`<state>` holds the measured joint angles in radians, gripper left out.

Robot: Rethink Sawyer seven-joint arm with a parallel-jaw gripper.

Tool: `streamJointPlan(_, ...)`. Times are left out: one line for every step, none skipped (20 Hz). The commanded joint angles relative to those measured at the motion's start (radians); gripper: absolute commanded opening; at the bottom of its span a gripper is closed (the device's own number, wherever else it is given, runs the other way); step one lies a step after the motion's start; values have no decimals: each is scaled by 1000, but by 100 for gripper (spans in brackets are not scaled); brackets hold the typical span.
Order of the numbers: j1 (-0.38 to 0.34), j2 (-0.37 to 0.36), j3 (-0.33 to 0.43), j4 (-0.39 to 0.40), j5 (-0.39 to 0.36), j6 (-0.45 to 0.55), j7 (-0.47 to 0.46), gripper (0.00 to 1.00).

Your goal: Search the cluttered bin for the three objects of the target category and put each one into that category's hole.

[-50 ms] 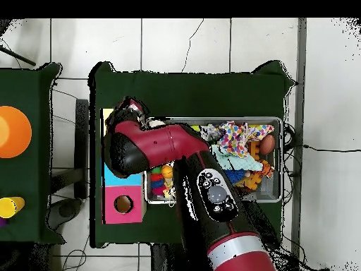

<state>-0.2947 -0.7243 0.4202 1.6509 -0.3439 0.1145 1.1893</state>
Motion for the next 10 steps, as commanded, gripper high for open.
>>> streamJointPlan(-29,23,74,64,25,69,140,100)
streamJointPlan(-34,23,79,66,24,70,137,100)
streamJointPlan(-39,23,83,69,22,71,134,100)
streamJointPlan(-46,25,88,71,19,68,132,100)
streamJointPlan(-49,26,91,73,18,67,131,100)
streamJointPlan(-53,29,94,72,16,67,129,100)
streamJointPlan(-55,32,95,71,14,66,128,100)
streamJointPlan(-57,34,96,71,11,65,126,100)
streamJointPlan(-61,37,100,71,9,63,125,100)
streamJointPlan(-69,39,105,73,6,63,121,100)
